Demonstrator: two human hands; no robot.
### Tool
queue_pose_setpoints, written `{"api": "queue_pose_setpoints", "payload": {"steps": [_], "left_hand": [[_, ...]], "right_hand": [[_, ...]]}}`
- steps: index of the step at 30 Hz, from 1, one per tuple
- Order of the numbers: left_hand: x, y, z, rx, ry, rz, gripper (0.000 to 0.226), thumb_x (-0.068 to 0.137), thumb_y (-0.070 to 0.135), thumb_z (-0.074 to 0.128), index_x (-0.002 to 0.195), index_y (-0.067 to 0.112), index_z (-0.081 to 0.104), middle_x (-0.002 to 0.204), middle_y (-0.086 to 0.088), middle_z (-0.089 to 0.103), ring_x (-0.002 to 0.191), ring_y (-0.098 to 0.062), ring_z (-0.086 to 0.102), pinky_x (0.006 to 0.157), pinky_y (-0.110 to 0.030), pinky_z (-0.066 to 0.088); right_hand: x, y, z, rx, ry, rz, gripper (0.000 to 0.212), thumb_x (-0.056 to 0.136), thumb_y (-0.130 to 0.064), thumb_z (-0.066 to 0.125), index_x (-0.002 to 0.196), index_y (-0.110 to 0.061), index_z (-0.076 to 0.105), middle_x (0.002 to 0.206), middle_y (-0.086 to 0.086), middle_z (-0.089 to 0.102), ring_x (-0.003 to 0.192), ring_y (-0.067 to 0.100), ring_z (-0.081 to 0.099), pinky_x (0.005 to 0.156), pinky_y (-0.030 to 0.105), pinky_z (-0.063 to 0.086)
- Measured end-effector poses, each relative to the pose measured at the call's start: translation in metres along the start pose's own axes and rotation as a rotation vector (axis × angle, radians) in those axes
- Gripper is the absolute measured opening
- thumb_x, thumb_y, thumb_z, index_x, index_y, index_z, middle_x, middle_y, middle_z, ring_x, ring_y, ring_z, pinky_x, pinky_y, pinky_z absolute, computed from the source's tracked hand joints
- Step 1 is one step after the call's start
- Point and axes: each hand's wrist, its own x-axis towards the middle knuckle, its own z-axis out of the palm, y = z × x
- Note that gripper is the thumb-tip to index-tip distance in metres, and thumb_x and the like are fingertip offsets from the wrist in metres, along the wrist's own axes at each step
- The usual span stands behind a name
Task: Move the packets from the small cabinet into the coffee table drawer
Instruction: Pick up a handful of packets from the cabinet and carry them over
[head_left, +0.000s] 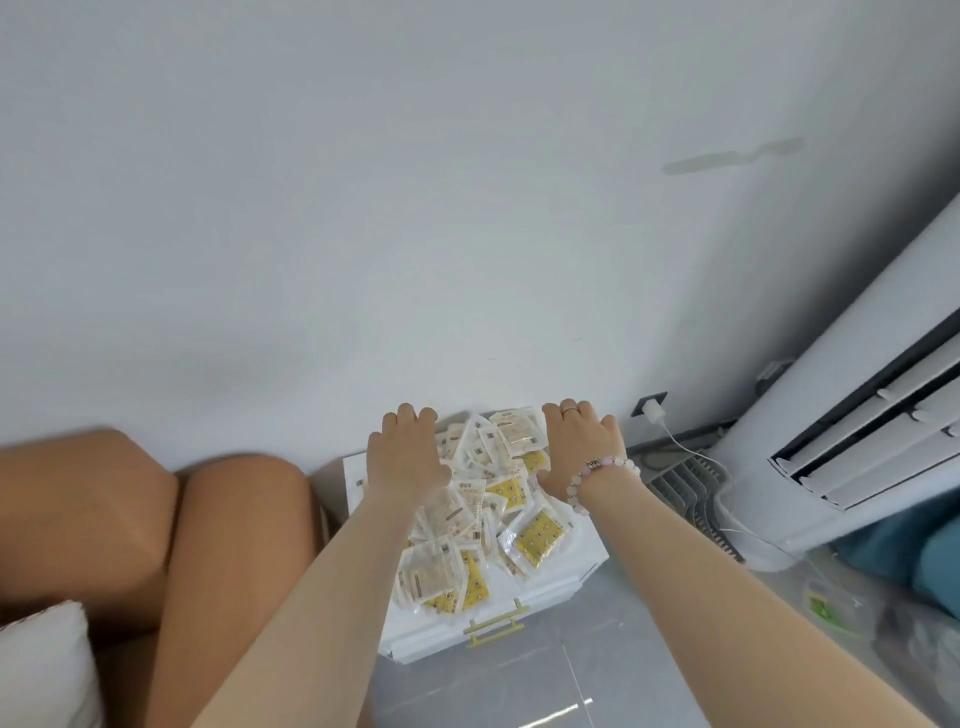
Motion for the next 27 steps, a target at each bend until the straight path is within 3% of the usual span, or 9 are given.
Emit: {"api": "queue_pose_setpoints", "payload": {"steps": [10,16,20,22,24,27], "left_hand": [[0.040,-0.017,0.029,-0.036,-0.115,-0.177,0.052,0.082,0.021,0.056,0.131,0.017,0.039,0.123,-0.003,0.042,0.111,-0.021,0.044,0.082,-0.028,0.039],[0.056,-0.038,0.058,-0.064,-0.217,-0.376,0.057,0.083,0.023,0.058,0.136,0.018,0.036,0.131,-0.003,0.040,0.118,-0.022,0.042,0.088,-0.030,0.040],[0.053,-0.038,0.092,-0.323,-0.328,-0.635,0.063,0.084,0.028,0.062,0.139,0.017,0.034,0.132,-0.006,0.039,0.119,-0.023,0.043,0.085,-0.032,0.044],[0.053,-0.036,0.113,-0.522,-0.364,-0.782,0.070,0.082,0.026,0.064,0.142,0.015,0.030,0.136,-0.007,0.036,0.116,-0.023,0.048,0.076,-0.030,0.049],[0.055,-0.033,0.136,-0.668,-0.378,-0.908,0.076,0.080,0.024,0.067,0.144,0.013,0.028,0.139,-0.007,0.033,0.115,-0.023,0.050,0.063,-0.025,0.044],[0.063,-0.027,0.167,-0.771,-0.396,-1.047,0.084,0.078,0.027,0.073,0.145,0.010,0.024,0.142,-0.009,0.030,0.120,-0.026,0.047,0.073,-0.029,0.043]], "right_hand": [[0.071,-0.009,0.038,0.020,-0.127,-0.068,0.055,0.087,-0.032,0.055,0.134,-0.014,0.033,0.134,0.004,0.040,0.123,0.019,0.038,0.085,0.028,0.034],[0.111,-0.009,0.085,0.030,-0.261,-0.098,0.061,0.087,-0.035,0.056,0.138,-0.013,0.030,0.140,0.004,0.037,0.129,0.020,0.035,0.096,0.031,0.037],[0.125,0.003,0.119,-0.007,-0.363,-0.033,0.064,0.089,-0.038,0.055,0.141,-0.012,0.028,0.141,0.005,0.037,0.130,0.020,0.036,0.096,0.030,0.038],[0.127,0.002,0.132,-0.002,-0.417,0.003,0.065,0.089,-0.040,0.055,0.141,-0.012,0.028,0.142,0.005,0.037,0.130,0.020,0.036,0.096,0.030,0.038],[0.130,-0.002,0.149,0.031,-0.453,0.036,0.064,0.089,-0.041,0.055,0.139,-0.012,0.030,0.142,0.005,0.037,0.130,0.019,0.036,0.096,0.030,0.037],[0.136,-0.007,0.179,0.081,-0.511,0.085,0.060,0.090,-0.045,0.053,0.136,-0.014,0.032,0.138,0.003,0.040,0.128,0.019,0.038,0.096,0.031,0.037]]}}
